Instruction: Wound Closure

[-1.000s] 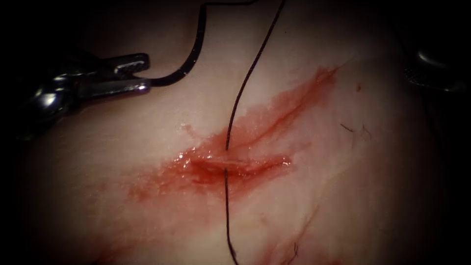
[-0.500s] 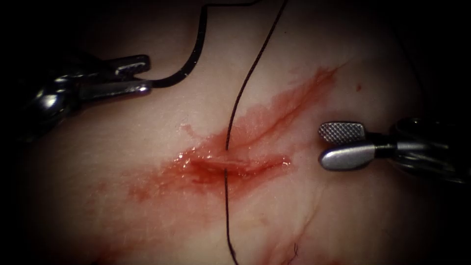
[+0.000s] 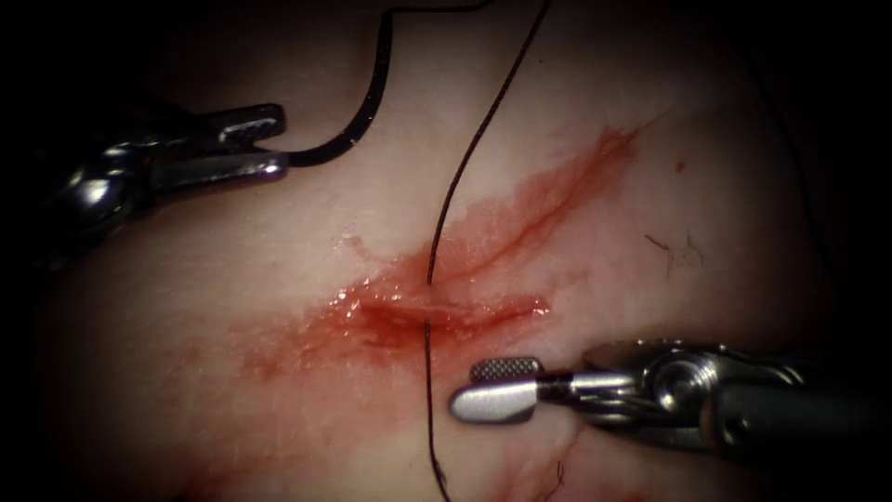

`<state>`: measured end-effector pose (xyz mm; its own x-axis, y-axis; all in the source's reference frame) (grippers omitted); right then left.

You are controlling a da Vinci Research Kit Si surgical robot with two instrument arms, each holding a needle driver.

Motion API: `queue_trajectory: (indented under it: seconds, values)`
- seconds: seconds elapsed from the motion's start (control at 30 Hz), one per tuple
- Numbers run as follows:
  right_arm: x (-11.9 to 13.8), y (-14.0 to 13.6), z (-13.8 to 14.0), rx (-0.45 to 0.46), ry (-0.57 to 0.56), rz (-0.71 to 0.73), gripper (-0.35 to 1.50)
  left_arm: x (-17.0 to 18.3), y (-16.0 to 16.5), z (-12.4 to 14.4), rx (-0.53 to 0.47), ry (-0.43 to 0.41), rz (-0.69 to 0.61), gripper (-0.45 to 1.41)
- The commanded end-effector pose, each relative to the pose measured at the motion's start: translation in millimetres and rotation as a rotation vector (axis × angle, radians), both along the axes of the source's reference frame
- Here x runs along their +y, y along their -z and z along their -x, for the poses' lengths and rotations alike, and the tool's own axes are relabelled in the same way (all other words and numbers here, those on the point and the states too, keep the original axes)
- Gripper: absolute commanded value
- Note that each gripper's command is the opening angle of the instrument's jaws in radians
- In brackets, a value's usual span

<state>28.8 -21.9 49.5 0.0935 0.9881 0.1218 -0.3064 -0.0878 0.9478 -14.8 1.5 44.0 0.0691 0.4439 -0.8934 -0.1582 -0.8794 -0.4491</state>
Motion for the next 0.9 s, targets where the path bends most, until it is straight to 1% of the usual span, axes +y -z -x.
queue_trajectory:
  seconds: [0.03,0.13,0.33,0.43,0.63,0.7,0.8,0.87,0.9]
  values:
    - [-0.4,-1.1,-1.0,-0.013,0.009,0.0,0.78,0.0,-0.5,0.5,-0.001,-0.001,0.001,-0.45]
    - [-0.6,-1.5,-1.3,-0.026,0.014,0.003,0.78,0.0,-0.4,0.5,-0.001,-0.001,0.0,-0.45]
    - [-0.2,-1.3,-2.1,-0.029,0.005,-0.007,0.71,0.0,-0.4,0.6,-0.001,-0.001,0.0,-0.45]
    - [-0.1,-1.2,-2.6,-0.028,0.001,-0.007,0.71,0.0,-0.4,0.6,-0.001,0.0,0.0,-0.45]
    - [0.5,-0.1,-3.0,-0.024,-0.006,-0.018,0.63,0.0,-0.4,0.6,-0.001,0.0,0.0,-0.45]
    - [0.8,0.3,-3.1,-0.023,-0.007,-0.023,0.53,-0.1,-0.4,0.6,-0.001,0.0,0.0,-0.45]
    - [0.8,0.5,-3.4,-0.024,-0.009,-0.024,0.49,-0.1,-0.4,0.6,-0.001,0.0,0.001,-0.45]
    - [0.7,0.2,-3.6,-0.025,-0.008,-0.021,0.42,-0.1,-0.4,0.6,-0.002,-0.002,0.001,-0.45]
    - [0.6,-0.1,-3.7,-0.026,-0.008,-0.018,0.27,-0.1,-0.4,0.6,-0.002,-0.002,0.001,-0.45]
